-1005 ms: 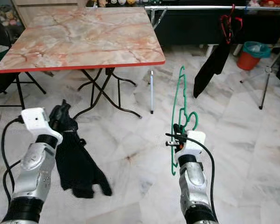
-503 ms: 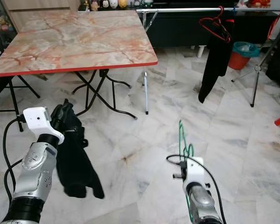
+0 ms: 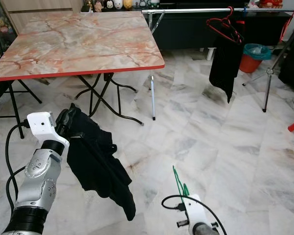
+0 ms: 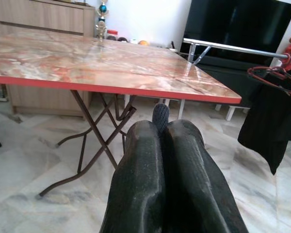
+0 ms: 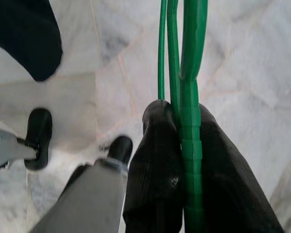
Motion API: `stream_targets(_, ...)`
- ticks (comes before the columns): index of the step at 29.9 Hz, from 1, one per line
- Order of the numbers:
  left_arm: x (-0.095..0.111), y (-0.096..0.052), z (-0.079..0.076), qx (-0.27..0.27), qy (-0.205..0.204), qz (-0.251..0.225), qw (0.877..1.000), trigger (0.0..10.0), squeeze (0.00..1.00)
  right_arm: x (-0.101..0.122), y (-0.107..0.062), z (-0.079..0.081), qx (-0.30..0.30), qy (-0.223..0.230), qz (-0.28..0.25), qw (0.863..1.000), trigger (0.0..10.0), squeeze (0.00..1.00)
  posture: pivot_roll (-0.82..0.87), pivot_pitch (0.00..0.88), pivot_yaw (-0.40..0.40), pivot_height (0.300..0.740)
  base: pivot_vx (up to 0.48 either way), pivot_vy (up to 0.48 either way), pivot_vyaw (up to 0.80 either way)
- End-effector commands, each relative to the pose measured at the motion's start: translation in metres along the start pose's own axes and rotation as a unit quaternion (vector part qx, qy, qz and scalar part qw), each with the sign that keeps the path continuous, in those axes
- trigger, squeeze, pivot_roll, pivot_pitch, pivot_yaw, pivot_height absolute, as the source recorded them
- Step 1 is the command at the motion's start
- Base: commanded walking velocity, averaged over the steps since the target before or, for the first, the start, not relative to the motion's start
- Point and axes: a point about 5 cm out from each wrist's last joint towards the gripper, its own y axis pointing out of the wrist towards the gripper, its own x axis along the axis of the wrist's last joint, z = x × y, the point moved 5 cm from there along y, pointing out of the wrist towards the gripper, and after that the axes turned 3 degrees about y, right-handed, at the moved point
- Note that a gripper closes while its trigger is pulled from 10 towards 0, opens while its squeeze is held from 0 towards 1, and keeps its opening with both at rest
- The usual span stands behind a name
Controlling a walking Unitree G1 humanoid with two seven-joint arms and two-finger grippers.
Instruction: Hang hanger
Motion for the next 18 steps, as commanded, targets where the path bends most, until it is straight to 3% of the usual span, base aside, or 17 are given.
stream_targets(1,0.023,0.005,-0.001,-0.003,0.013,-0.043,0.999,10.0,0.0,-0.016,-0.002,0.005,0.001,0.007,0.022,1.0,10.0,0.0,0.09,0.032,0.005,0.74,0.334,0.0,0.0)
stream_targets(7,0.025,0.005,0.0,-0.002,0.012,-0.044,0.999,10.0,0.0,-0.028,-0.005,0.007,-0.006,0.03,0.035,0.999,10.0,0.0,0.09,0.026,0.008,0.74,0.333,0.0,0.0)
stream_targets(18,0.024,0.006,-0.001,-0.002,0.017,-0.042,0.999,10.0,0.0,-0.028,-0.005,0.002,-0.016,0.044,0.034,0.998,10.0,0.0,0.08,0.029,0.009,0.74,0.333,0.0,0.0)
